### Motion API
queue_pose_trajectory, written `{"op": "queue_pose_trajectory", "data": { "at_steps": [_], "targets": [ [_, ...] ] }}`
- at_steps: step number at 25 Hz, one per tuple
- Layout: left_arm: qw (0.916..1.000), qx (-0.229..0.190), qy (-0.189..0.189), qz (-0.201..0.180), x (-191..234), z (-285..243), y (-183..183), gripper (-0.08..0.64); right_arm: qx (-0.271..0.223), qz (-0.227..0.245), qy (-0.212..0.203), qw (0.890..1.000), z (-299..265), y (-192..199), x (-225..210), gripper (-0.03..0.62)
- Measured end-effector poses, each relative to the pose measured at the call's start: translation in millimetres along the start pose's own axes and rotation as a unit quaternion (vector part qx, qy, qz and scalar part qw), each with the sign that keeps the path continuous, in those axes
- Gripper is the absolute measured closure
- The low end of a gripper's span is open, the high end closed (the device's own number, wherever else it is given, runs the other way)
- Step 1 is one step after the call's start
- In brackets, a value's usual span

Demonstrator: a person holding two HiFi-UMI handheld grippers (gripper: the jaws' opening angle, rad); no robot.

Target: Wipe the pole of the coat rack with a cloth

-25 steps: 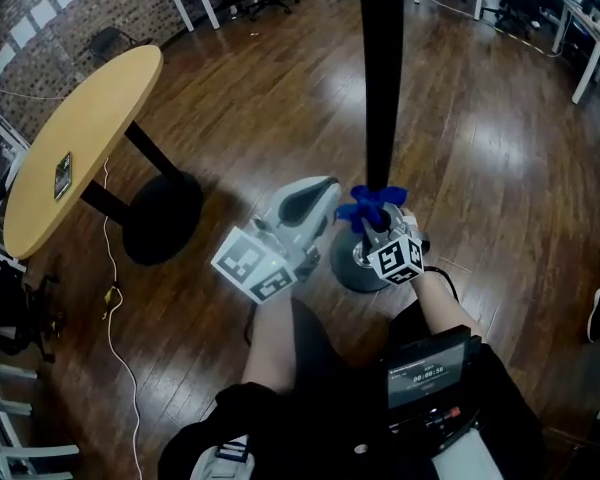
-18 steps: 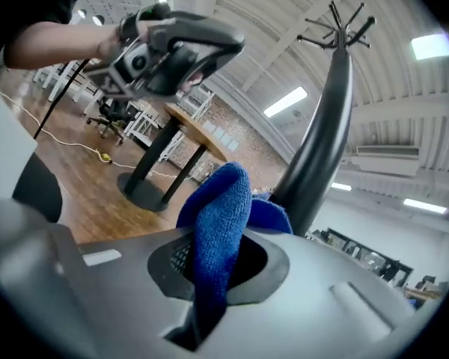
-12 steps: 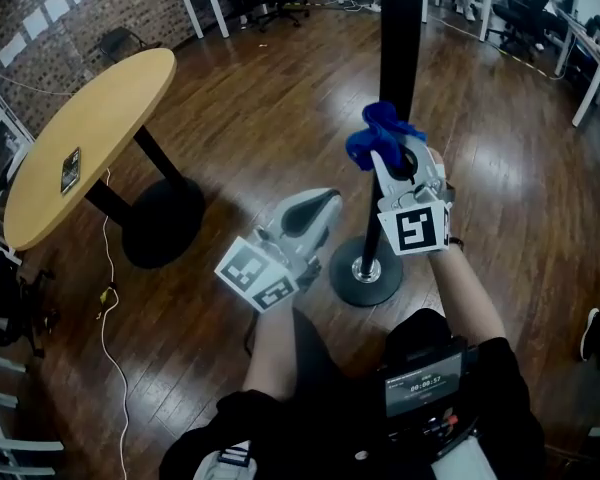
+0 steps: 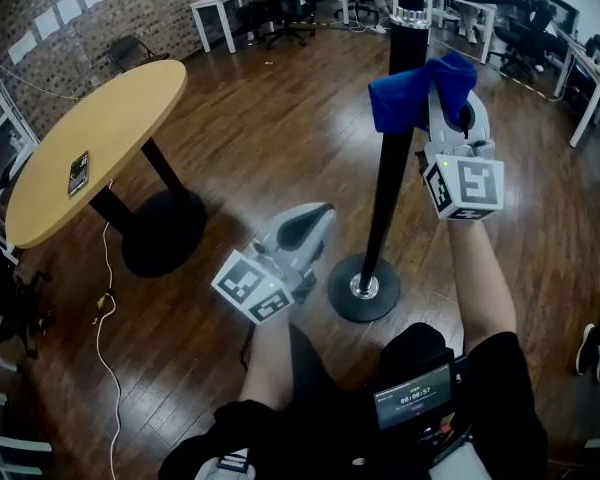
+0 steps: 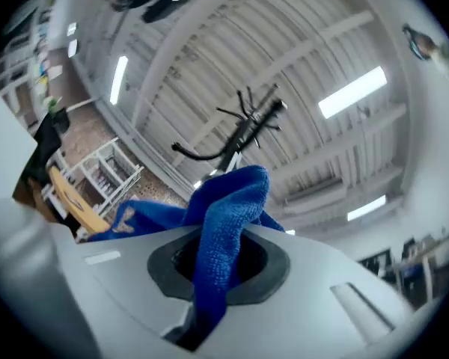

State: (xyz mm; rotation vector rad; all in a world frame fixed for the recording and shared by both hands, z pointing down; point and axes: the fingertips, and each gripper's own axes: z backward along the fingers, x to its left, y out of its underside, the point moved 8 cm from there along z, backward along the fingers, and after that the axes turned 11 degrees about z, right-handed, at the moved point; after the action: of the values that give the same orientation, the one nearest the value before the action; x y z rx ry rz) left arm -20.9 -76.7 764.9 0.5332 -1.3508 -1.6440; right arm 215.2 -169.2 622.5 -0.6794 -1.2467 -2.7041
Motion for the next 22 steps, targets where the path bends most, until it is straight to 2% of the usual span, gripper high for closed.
{"op": "queue_pose_trajectory", "data": {
  "at_steps": [2, 3, 4, 5, 7, 10, 12, 13, 15, 17, 19, 22],
  "targets": [
    [1.0, 0.003, 0.004, 0.002, -2, 0, 4, 0.558, 0.059, -0.092, -0.011, 0.994, 23, 52, 11, 0.575],
    [1.0, 0.004, 0.005, 0.005, -3, 0, 6, 0.558, 0.093, -0.137, -0.019, 0.986, 38, 83, 23, 0.574],
    [0.9999, 0.005, 0.007, 0.009, -4, 0, 8, 0.558, 0.132, -0.186, -0.025, 0.973, 54, 116, 37, 0.574],
    [0.9999, 0.006, 0.009, 0.012, -5, -1, 9, 0.558, 0.173, -0.237, -0.029, 0.955, 74, 150, 52, 0.575],
    [0.9998, 0.01, 0.014, 0.012, -7, -3, 9, 0.558, 0.254, -0.324, -0.03, 0.911, 116, 211, 82, 0.574],
    [0.9997, 0.013, 0.018, 0.009, -11, -3, 9, 0.558, 0.336, -0.398, -0.028, 0.853, 168, 264, 115, 0.575],
    [0.9998, 0.013, 0.016, 0.008, -10, -1, 9, 0.558, 0.358, -0.432, -0.027, 0.827, 185, 277, 124, 0.574],
    [0.9998, 0.013, 0.014, 0.009, -9, -1, 9, 0.558, 0.362, -0.438, -0.029, 0.822, 188, 280, 125, 0.574],
    [0.9998, 0.012, 0.013, 0.01, -8, -2, 9, 0.558, 0.366, -0.432, -0.035, 0.823, 185, 278, 125, 0.574],
    [0.9997, 0.013, 0.016, 0.011, -8, -3, 8, 0.558, 0.35, -0.428, -0.034, 0.832, 174, 269, 118, 0.574],
    [0.9996, 0.015, 0.021, 0.012, -9, -5, 9, 0.558, 0.298, -0.434, -0.023, 0.85, 154, 248, 103, 0.574],
    [0.9997, 0.011, 0.02, 0.01, -8, -5, 7, 0.558, 0.171, -0.434, -0.013, 0.884, 97, 184, 63, 0.575]
  ]
}}
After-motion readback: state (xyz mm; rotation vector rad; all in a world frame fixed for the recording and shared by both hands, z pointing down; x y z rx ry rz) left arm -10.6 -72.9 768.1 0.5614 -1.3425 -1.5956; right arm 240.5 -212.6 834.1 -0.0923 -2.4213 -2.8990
